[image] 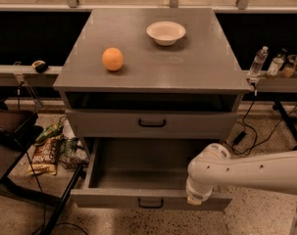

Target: Open middle drawer

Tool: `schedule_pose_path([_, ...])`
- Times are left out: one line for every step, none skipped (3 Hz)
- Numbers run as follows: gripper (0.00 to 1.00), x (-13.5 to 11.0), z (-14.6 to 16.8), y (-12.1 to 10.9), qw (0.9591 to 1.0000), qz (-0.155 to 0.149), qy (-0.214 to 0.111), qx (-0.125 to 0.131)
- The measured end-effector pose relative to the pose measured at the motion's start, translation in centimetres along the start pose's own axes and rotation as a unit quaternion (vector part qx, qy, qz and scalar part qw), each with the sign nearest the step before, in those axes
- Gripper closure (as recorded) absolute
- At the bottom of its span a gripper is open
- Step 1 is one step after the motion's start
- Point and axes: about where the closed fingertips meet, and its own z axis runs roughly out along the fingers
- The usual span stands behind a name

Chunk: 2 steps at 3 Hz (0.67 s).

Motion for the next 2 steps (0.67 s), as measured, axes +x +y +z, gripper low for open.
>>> schedule_pose_path([1.0,0.0,-0.3,0.0,1.0,0.0,0.0,0.0])
schedule_pose_path([1.0,1.2,-0.1,1.9,0.9998,0.009,0.005,-0.017])
